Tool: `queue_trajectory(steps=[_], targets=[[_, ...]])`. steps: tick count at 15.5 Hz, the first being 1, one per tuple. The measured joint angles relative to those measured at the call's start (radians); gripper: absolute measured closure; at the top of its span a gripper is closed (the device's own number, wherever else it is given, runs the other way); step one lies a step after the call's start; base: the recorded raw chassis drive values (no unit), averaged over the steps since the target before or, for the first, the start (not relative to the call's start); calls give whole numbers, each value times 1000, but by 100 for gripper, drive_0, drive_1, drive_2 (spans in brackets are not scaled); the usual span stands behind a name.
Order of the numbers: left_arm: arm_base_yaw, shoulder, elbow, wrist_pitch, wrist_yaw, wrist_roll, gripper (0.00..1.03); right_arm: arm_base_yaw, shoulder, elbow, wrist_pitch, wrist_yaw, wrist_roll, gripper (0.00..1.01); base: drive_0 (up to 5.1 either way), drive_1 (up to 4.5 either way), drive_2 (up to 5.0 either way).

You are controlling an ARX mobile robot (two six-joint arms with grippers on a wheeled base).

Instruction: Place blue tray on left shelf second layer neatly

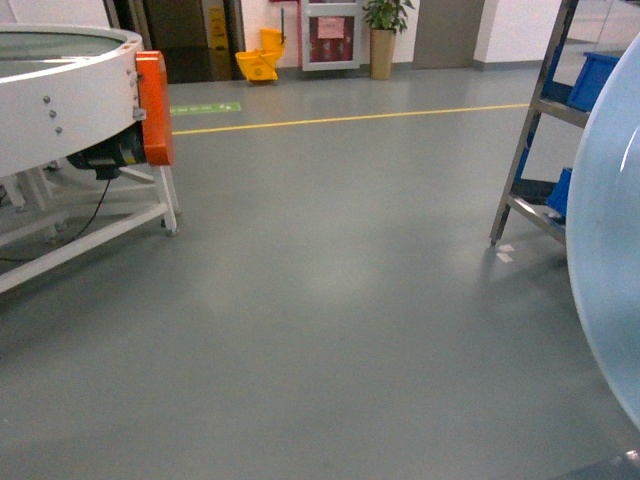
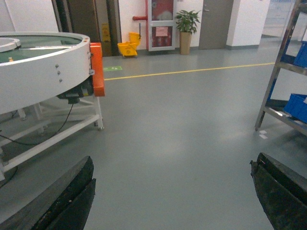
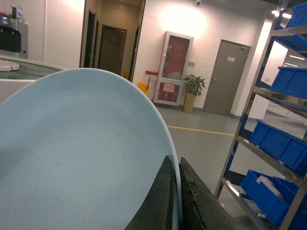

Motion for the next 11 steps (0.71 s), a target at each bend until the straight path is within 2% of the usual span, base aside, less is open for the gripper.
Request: queue_trajectory(steps=[11], targets=[[-2, 0, 0, -1, 2, 0, 5, 0, -1, 0, 1, 1, 0, 99, 4, 424, -415]])
